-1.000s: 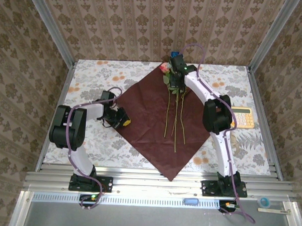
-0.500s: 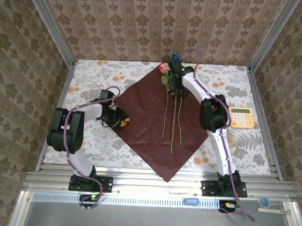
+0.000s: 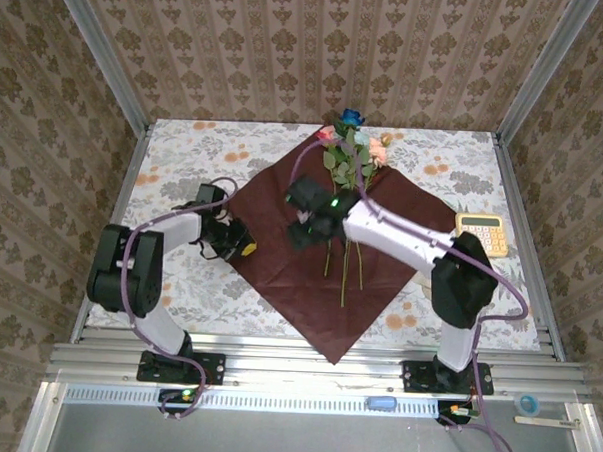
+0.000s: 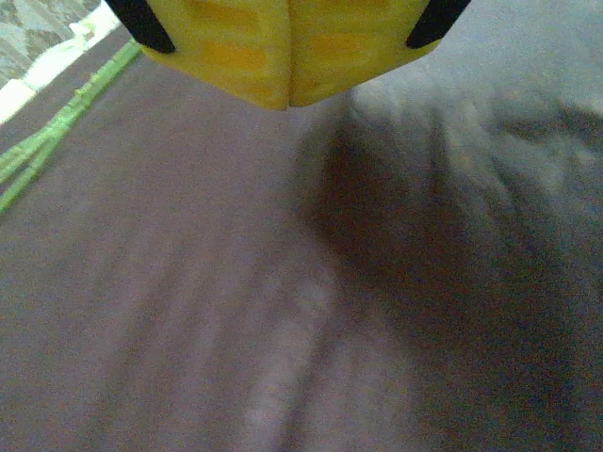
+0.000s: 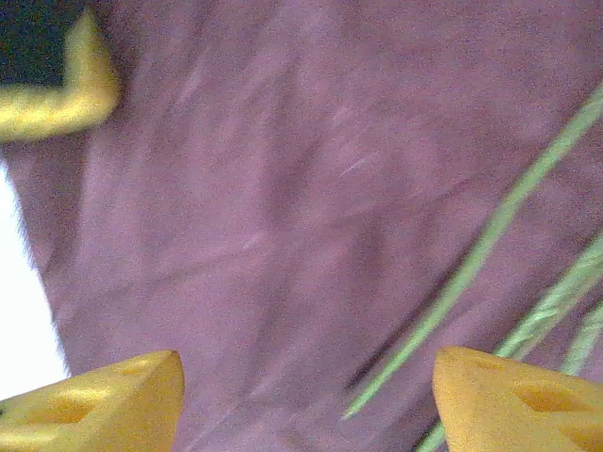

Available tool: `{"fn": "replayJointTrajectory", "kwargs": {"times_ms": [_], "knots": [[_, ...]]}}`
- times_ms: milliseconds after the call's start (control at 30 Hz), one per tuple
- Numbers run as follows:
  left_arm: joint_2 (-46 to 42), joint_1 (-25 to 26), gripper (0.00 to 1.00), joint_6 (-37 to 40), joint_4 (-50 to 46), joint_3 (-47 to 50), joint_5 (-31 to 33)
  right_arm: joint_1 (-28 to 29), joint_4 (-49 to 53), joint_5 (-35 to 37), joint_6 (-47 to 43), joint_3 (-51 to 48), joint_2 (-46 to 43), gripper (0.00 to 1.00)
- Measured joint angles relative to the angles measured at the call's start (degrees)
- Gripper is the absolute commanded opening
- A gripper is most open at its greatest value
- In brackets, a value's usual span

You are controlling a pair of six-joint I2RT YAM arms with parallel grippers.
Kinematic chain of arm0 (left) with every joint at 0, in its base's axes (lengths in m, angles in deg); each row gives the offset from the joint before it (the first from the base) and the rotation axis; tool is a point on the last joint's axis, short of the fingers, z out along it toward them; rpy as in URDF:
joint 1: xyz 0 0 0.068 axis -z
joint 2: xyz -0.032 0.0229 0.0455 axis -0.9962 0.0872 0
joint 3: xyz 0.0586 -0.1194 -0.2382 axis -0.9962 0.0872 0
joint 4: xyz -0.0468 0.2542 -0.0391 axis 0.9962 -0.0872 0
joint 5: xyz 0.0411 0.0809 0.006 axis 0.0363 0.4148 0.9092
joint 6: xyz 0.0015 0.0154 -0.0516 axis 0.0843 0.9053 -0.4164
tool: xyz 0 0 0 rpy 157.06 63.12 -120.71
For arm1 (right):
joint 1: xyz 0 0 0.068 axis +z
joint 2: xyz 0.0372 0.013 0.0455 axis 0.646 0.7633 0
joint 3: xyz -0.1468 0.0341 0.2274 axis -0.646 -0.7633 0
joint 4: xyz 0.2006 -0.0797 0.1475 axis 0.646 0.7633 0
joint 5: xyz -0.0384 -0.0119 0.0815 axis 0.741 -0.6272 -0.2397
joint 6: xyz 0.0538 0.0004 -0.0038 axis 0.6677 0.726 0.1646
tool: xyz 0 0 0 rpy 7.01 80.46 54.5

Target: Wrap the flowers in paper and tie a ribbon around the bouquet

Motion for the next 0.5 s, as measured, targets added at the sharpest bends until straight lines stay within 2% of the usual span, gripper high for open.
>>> {"fn": "replayJointTrajectory", "kwargs": {"times_ms": [133, 233, 367, 500], "knots": [[3.5, -0.94, 0.05, 1.49, 0.02, -2.08, -1.05, 10.19, 0.48, -1.14, -0.04, -8.13, -0.46, 0.77], [5.14, -0.94, 0.05, 2.51, 0.2, -3.93, -1.07, 15.02, 1.03, -1.6, 0.11, -11.93, -0.46, 0.79], [5.73, -0.94, 0.05, 3.13, 0.31, -4.46, -1.18, 16.65, 1.05, -1.7, 0.66, -14.95, -0.44, 0.79], [5.73, -0.94, 0.05, 3.15, 0.31, -4.48, -1.25, 15.98, 0.96, -0.85, 1.22, -15.15, 0.48, 0.71]]}}
